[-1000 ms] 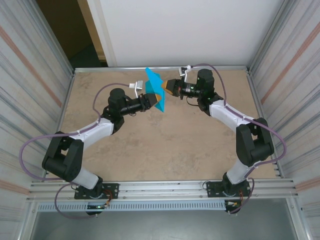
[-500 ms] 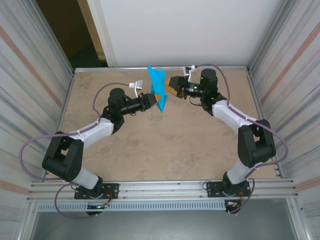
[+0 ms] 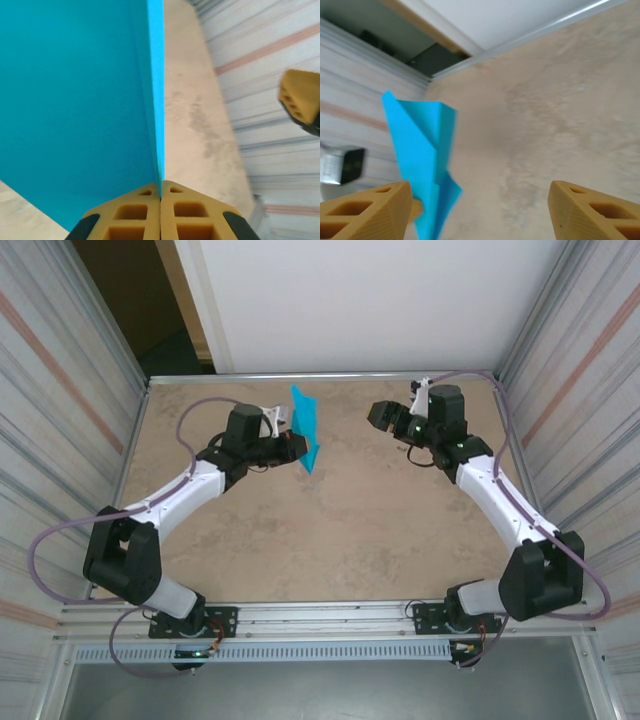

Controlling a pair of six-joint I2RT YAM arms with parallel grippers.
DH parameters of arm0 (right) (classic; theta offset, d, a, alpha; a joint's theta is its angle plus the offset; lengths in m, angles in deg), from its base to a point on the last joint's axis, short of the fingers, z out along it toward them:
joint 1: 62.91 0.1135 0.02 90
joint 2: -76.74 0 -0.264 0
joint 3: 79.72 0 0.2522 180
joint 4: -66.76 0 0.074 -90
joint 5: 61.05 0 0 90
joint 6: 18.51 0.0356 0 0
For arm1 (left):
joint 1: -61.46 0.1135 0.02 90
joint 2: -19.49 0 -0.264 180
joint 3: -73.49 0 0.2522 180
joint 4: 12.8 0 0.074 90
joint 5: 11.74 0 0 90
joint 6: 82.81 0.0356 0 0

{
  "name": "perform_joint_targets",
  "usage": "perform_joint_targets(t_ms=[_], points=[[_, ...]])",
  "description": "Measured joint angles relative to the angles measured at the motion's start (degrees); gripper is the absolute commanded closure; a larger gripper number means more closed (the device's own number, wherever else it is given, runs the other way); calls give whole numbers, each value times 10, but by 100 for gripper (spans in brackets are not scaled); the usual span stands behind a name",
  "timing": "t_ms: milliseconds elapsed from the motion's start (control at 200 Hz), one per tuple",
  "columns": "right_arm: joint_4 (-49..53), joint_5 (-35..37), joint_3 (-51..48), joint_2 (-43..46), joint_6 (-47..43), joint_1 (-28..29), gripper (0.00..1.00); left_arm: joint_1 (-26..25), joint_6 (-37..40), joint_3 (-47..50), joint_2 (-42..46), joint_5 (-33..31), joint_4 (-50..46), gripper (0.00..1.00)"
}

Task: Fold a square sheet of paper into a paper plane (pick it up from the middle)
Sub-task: Turn over the paper at the center of the table.

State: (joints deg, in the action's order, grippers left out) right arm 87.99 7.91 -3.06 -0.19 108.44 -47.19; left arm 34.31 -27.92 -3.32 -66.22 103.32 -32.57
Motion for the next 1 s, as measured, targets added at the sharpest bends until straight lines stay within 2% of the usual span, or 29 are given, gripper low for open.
perform_joint_targets(t_ms=[105, 215, 351, 456, 571, 732, 1002], points=[[27, 49, -25, 23, -29, 0, 12, -32, 62, -82, -15, -122, -132, 93], [41, 93, -46, 42, -44, 0, 0, -73, 107, -173, -68, -273, -257, 92], [47, 135, -63, 56, -49, 0, 1, -111, 133, -259, -170, -443, -384, 92], [51, 152, -69, 58, -47, -4, 1, -124, 140, -288, -242, -534, -452, 92], [57, 155, -74, 58, -44, -13, 3, -127, 144, -312, -302, -604, -505, 92], [61, 141, -77, 53, -30, -31, 7, -129, 149, -351, -375, -663, -539, 92], [63, 107, -78, 27, -12, -42, 8, -147, 159, -389, -467, -693, -556, 92]])
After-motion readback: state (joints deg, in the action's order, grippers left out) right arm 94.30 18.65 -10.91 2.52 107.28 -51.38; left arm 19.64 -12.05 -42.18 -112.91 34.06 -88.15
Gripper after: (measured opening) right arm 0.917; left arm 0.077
